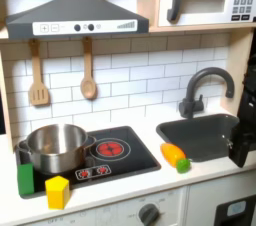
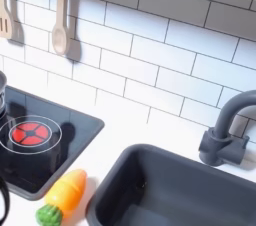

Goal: Slide pot right

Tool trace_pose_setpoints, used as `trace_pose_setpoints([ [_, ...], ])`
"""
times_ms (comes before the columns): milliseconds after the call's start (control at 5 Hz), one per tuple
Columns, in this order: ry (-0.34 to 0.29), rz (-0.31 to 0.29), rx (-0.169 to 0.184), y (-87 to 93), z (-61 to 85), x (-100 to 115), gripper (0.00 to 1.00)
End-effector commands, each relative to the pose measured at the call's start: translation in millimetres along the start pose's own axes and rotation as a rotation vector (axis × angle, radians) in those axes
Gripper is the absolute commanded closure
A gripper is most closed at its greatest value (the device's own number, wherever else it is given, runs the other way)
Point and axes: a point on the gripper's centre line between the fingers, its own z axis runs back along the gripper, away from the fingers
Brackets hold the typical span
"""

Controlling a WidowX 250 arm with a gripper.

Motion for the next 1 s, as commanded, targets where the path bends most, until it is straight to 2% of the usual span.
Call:
trace_pose_setpoints([
  [0, -0.001, -0.002, 0.000, -0.2, 0.0, 0, 0.00],
  [200, 0.005, 0.003, -0.002, 8.9, 0.5, 6, 0.00],
  [400, 0.022, 0.028, -0.008, 25.4, -1.6, 13, 0.00],
  [800, 0.022, 0.068, -0.003, 49.9, -5.2, 36, 0.00],
])
